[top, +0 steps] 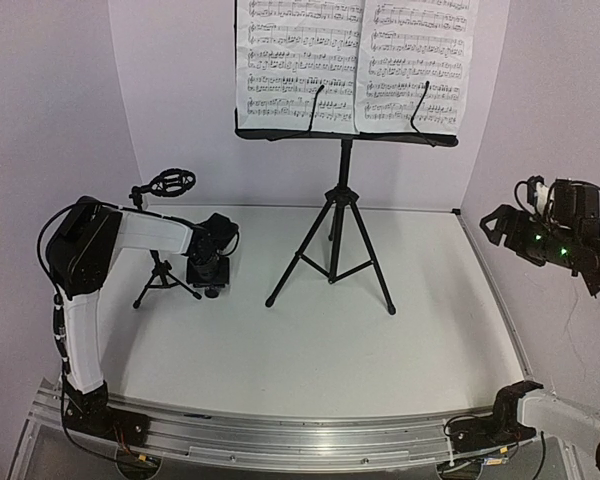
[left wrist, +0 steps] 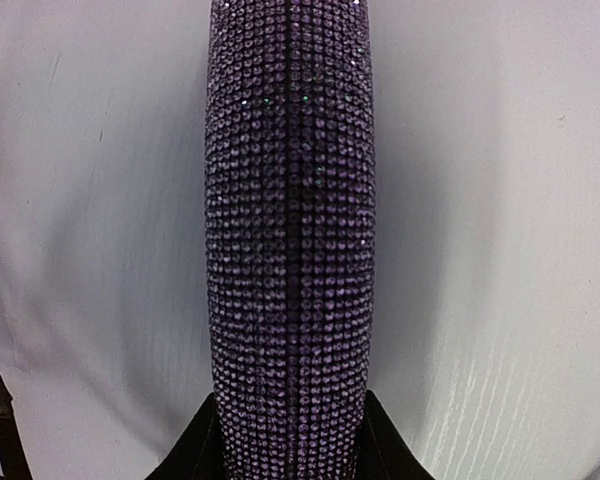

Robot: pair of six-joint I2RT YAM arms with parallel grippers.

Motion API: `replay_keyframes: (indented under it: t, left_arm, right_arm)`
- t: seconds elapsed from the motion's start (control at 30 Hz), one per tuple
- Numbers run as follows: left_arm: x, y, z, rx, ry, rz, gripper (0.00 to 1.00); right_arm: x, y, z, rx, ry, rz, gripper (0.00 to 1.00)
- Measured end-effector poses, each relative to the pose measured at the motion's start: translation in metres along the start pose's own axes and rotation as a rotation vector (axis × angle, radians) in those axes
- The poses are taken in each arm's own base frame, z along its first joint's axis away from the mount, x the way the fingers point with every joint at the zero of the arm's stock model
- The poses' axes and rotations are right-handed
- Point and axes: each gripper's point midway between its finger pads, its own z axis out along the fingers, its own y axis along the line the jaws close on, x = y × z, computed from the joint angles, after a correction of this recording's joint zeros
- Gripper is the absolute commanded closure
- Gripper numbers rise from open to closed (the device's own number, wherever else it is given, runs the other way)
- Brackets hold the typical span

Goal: Set up the instrument practice props

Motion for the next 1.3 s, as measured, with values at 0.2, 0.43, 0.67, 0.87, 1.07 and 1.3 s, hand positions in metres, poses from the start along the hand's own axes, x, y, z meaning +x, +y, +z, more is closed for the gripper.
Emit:
replay_keyframes:
  t: [0.2,0.43,0.67,0.87,1.07,1.3]
  left_arm:
    - [0.016,-0.008,-0.02,0.091,0.083,-0.024,1.0]
    - [0.038,-0.01,-0.072,0.223,0.164,0.013,1.0]
    - [0.061,-0.009,-0.11,0.337,0.177,0.095,1.0]
    - [0.082,-0.008,-0.134,0.446,0.155,0.167,1.0]
    - [0.078,-0.009,-0.175,0.57,0.035,0.2,1.0]
    - [0.083,0.0,-0.21,0.679,-0.089,0.178,1.0]
  right_arm:
    - [-0.003,0.011,-0.003,-0.053,0.01,0.004,0.1]
    - [0.004,0.037,0.0,-0.187,0.091,0.03,0.11]
    - [0.011,0.063,-0.012,-0.334,0.162,0.079,0.14]
    - [0.018,0.083,-0.026,-0.451,0.232,0.157,0.15]
    - [0.02,0.098,-0.051,-0.554,0.252,0.243,0.15]
    - [0.065,0.133,-0.053,-0.644,0.398,0.221,0.13]
